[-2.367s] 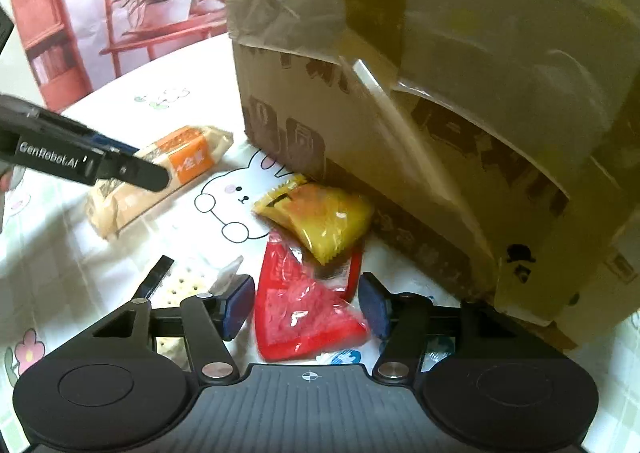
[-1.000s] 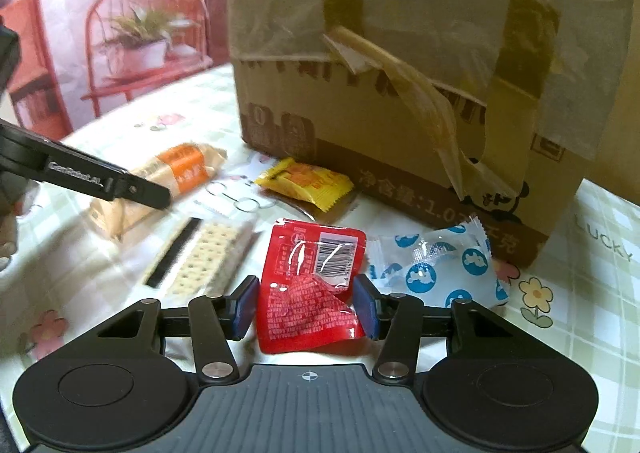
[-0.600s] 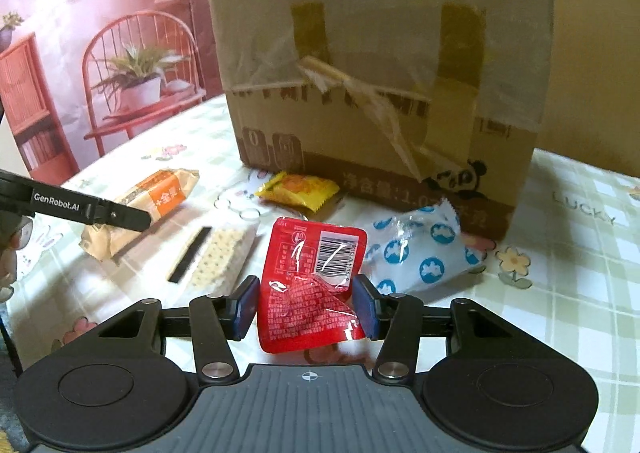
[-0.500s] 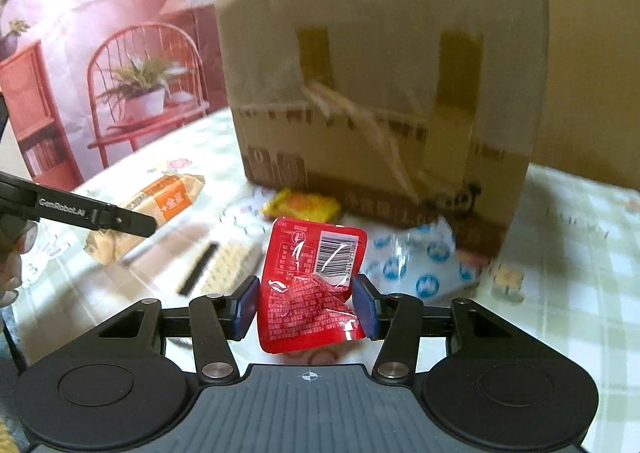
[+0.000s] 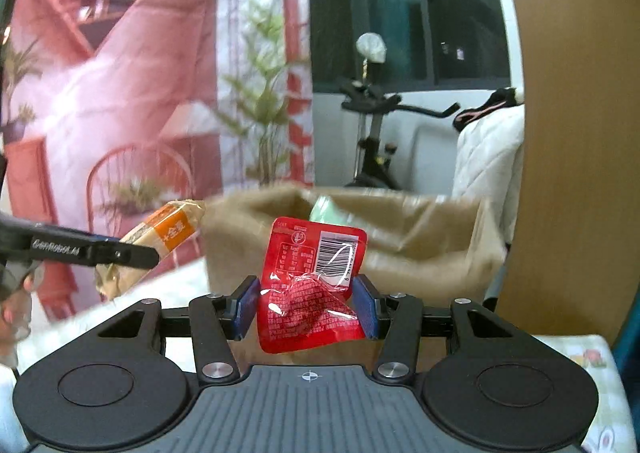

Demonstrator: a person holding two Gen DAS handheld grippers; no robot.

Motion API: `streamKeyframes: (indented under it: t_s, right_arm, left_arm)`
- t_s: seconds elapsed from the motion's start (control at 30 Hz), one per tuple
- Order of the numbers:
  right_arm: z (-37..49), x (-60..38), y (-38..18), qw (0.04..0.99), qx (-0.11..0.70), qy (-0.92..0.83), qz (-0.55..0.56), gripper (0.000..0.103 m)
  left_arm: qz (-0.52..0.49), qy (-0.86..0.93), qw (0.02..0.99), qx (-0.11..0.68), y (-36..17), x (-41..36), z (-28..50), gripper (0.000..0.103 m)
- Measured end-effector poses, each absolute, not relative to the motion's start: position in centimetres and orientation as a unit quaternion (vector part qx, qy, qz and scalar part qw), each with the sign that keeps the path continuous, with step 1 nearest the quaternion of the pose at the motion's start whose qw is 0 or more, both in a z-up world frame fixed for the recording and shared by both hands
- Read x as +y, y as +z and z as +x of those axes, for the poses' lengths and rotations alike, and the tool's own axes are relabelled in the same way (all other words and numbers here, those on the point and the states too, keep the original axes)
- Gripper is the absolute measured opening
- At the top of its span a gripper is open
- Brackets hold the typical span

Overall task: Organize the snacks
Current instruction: 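Carry the orange bar and red packet over the box and open both tools, then grasp the yellow candy packet with the right tool while the left tool moves down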

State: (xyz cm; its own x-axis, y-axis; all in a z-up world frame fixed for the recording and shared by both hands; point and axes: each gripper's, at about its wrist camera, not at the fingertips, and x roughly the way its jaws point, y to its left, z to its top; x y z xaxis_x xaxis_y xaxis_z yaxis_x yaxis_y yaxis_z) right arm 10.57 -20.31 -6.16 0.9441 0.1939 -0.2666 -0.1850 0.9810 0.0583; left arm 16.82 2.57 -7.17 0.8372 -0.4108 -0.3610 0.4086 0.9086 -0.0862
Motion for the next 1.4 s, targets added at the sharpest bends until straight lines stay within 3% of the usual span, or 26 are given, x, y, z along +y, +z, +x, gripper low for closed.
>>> streamKeyframes:
  t_s: [0.23, 0.5, 0.53, 0.57, 0.63, 1.07, 1.4]
  right_arm:
    - [16.5, -22.7, -3.7, 0.986, 0.158, 0.053, 0.007, 0.047]
    - [20.0, -24.5, -6.5, 0.978, 0.205, 0.011, 0.031, 0.05]
    - [20.2, -24.6, -6.7, 0.977, 0.212, 0.011, 0.031, 0.05]
    - [20.3, -24.7, -6.8, 0.976, 0.214, 0.007, 0.029, 0.052]
    - [19.9, -24.7, -6.8, 0.977, 0.211, 0.004, 0.029, 0.061]
    - [12.3, -22.5, -5.8, 0.979, 0.173, 0.022, 0.106, 0.06]
    - [9.8, -17.5, -11.3, 0.962, 0.231, 0.02, 0.147, 0.059]
  left_arm:
    - [-0.004, -0.259, 0.95, 0.175, -4.1, -3.2, 23.0, 0.039]
    - [0.004, -0.285, 0.93, 0.23, -6.4, -9.6, 29.0, 0.039]
    - [-0.001, -0.29, 0.928, 0.235, -6.6, -9.8, 29.4, 0.041]
    - [-0.005, -0.29, 0.927, 0.239, -6.9, -10.0, 29.8, 0.05]
    - [-0.011, -0.283, 0.928, 0.243, -7.1, -9.8, 30.1, 0.06]
    - [-0.027, -0.283, 0.921, 0.266, -6.5, -0.2, 24.4, 0.059]
    - [-0.014, -0.251, 0.912, 0.324, -10.7, 7.0, 22.5, 0.058]
